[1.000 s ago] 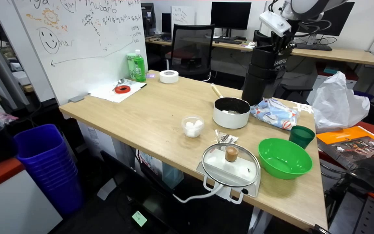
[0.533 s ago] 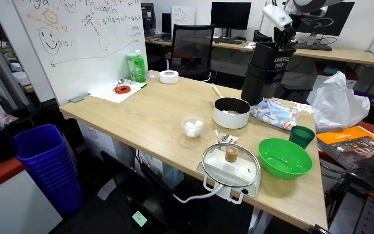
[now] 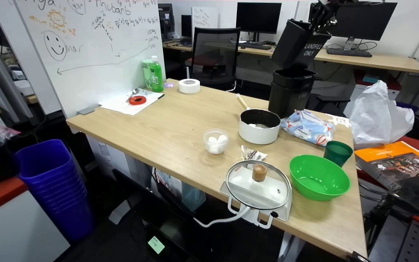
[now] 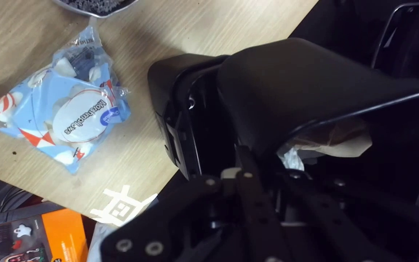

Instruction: Unstack the bin and put it on the table

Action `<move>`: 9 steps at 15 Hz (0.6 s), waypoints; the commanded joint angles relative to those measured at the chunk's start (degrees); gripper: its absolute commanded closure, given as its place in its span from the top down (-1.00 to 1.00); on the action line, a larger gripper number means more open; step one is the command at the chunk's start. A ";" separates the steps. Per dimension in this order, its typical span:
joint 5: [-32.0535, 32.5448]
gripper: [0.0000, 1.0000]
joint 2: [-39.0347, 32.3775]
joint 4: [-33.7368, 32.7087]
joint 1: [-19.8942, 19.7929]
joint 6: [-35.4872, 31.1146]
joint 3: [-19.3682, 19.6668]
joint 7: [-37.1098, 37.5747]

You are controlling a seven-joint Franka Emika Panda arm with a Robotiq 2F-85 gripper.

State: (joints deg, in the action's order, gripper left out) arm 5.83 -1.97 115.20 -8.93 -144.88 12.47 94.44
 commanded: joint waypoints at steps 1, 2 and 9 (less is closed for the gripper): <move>-5.79 -0.95 5.95 5.00 0.06 -2.23 -1.61 -7.66; -7.73 -0.95 7.61 6.33 0.43 -2.46 -2.17 -10.49; -16.76 -0.95 15.03 17.07 5.65 -7.86 -7.15 -28.43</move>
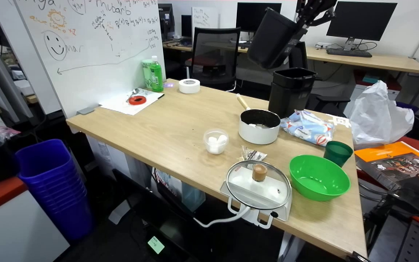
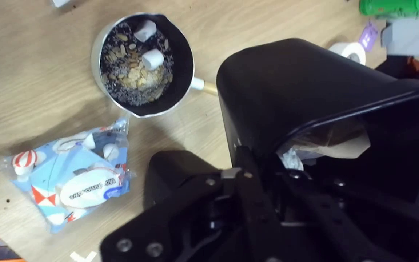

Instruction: Unstack the bin and put it on the table

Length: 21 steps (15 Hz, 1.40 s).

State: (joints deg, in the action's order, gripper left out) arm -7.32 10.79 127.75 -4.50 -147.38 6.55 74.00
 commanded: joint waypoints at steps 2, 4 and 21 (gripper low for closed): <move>-6.30 -0.95 2.94 7.33 3.12 -8.74 -2.34 -13.22; -9.36 -0.95 3.40 10.14 5.53 -12.49 -3.53 -19.34; -31.35 -0.95 -1.49 18.41 33.86 -22.33 -1.29 -68.07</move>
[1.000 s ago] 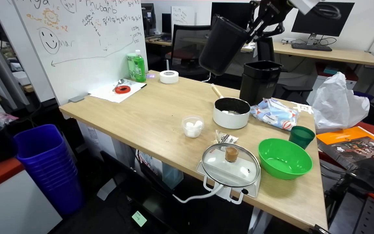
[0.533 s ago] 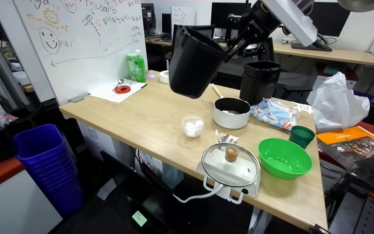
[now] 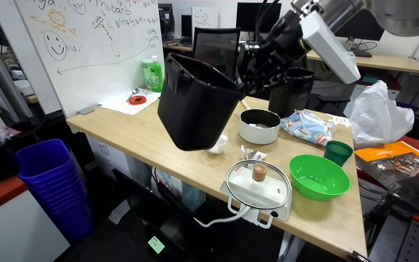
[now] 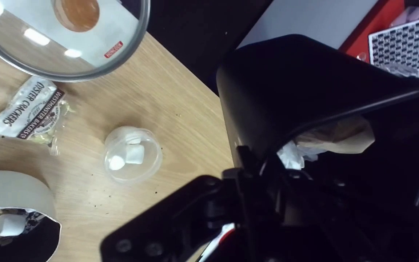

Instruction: Unstack the bin and put it on the table

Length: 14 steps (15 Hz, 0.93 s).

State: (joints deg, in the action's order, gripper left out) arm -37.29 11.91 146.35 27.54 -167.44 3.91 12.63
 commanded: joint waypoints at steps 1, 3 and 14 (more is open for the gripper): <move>-1.15 -0.95 -4.09 -0.32 1.96 -2.77 1.28 -8.35; -1.28 -0.95 -6.75 -0.79 2.31 -4.36 0.92 -11.49; 5.25 -0.95 -30.77 -16.77 2.72 -17.47 2.52 -11.24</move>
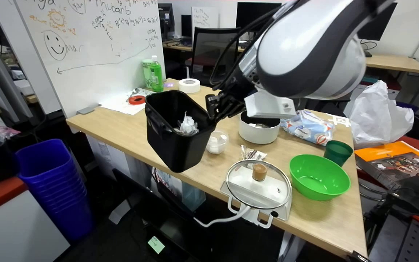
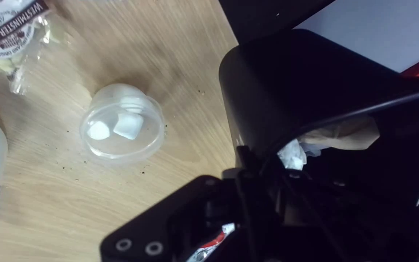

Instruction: Unstack the bin and put it on the table

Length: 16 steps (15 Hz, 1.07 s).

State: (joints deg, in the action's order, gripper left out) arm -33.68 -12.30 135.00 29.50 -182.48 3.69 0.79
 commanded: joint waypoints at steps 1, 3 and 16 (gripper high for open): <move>3.61 -0.95 -8.57 -6.89 0.67 -2.36 3.99 2.46; 4.67 -0.95 -13.39 -10.92 2.53 -1.80 8.87 3.33; 9.07 0.26 -21.46 -21.64 20.97 16.30 33.18 16.81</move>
State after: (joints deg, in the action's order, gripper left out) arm -25.28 -33.80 114.54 48.82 -169.87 34.88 15.39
